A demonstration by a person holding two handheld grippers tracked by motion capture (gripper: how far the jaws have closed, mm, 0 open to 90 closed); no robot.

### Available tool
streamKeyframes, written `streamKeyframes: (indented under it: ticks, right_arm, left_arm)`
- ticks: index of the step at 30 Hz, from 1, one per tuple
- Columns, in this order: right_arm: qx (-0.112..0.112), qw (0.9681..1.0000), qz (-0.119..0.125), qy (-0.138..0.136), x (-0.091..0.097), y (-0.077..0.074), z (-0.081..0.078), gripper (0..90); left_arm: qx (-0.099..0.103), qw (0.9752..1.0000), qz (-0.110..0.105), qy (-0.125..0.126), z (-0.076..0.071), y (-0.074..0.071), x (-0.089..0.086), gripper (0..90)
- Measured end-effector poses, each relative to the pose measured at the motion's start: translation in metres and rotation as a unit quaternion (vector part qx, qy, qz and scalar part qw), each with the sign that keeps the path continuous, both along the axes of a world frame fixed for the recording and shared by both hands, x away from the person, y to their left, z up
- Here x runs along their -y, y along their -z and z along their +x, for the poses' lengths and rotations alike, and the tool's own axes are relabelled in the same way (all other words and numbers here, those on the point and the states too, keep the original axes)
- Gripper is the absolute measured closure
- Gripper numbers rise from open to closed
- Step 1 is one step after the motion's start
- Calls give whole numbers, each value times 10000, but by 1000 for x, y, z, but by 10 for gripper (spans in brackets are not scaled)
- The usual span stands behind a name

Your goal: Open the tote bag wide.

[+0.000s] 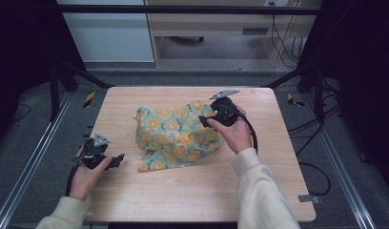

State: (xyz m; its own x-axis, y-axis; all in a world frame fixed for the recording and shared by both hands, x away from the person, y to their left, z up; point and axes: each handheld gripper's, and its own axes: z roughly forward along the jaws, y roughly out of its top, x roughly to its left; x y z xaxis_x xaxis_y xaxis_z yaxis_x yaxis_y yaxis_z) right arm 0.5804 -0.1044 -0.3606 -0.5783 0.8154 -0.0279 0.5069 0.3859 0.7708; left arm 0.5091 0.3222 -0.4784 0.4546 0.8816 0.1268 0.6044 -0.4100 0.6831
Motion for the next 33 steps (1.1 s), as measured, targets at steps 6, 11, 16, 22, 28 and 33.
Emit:
streamKeyframes:
  ticks: [6, 11, 16, 22, 28, 33]
  right_arm:
    - [-118, 9999, 5, 21, -13, 3, 28, 199]
    - [-257, 9996, 117, 24, -14, 9, 43, 174]
    - [-377, 9989, 169, -242, -14, 17, 47, 441]
    - [-304, 9983, 67, -494, -15, 17, 38, 755]
    - [-162, 9972, 14, -729, -15, 13, 27, 900]
    - [74, 9968, 145, -779, -10, 1, 8, 900]
  left_arm:
    - [-20, 10000, 9, 32, 0, 0, 0, 85]
    - [-25, 10000, -9, 43, 1, 1, 1, 86]
    - [-22, 10000, -15, 56, 1, 1, 2, 87]
    - [-20, 10000, 6, 64, 1, 1, 2, 88]
    - [-1, 10000, 2, 55, 1, 1, 3, 88]
    - [11, 10000, -22, 65, 0, -1, 3, 88]
